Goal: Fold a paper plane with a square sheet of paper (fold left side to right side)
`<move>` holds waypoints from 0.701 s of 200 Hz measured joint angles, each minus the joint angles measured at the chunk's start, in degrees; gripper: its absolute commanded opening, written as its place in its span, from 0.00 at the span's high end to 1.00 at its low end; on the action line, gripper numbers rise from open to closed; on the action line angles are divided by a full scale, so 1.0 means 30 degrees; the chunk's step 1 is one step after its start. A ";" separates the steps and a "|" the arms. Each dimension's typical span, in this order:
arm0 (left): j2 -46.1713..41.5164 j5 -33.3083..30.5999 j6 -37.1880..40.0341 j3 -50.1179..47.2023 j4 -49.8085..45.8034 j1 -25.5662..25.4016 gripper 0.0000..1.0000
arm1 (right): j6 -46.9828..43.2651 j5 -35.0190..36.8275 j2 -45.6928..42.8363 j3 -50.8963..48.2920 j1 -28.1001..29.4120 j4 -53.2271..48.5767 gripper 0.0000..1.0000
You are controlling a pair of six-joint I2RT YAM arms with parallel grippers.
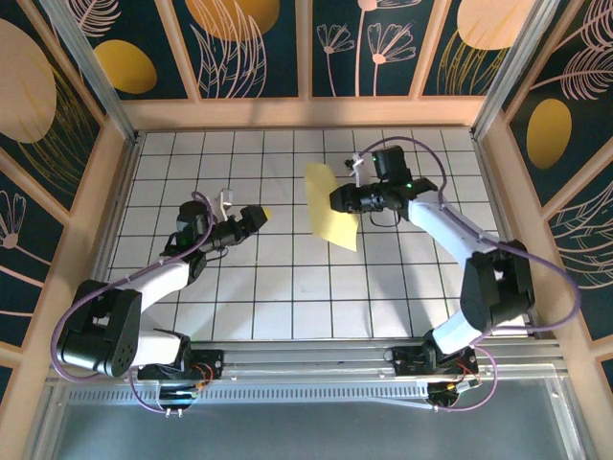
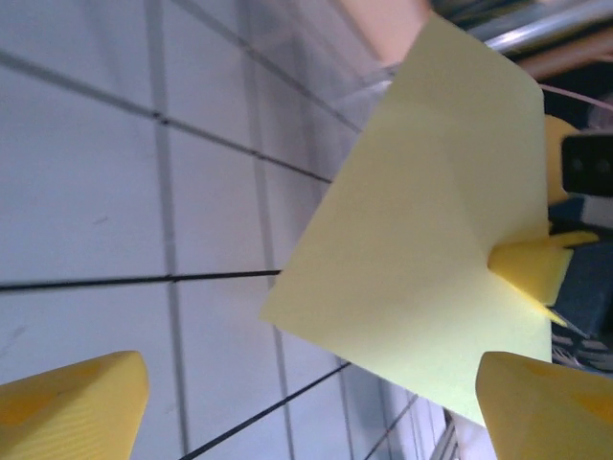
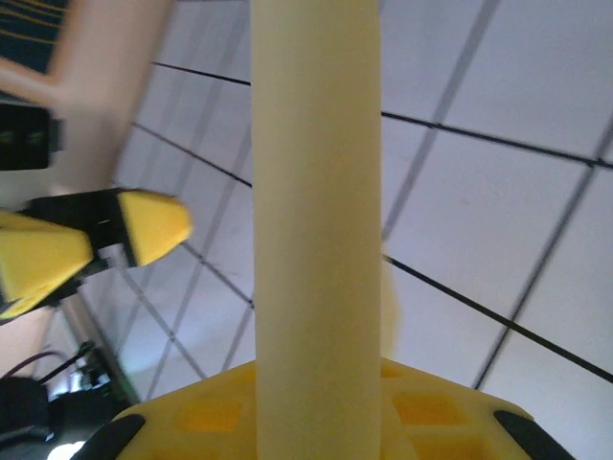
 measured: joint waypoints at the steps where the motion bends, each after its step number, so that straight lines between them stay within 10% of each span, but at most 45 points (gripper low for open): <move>1: -0.0007 0.0073 0.0007 0.0000 0.0095 0.0000 0.08 | -0.0058 -0.0138 -0.0102 0.0000 -0.0015 0.0022 0.75; 140: 0.0481 0.6390 0.3585 0.5136 0.2907 -0.0714 0.12 | -0.0597 -0.8029 -0.3388 0.1785 0.1770 0.0248 0.76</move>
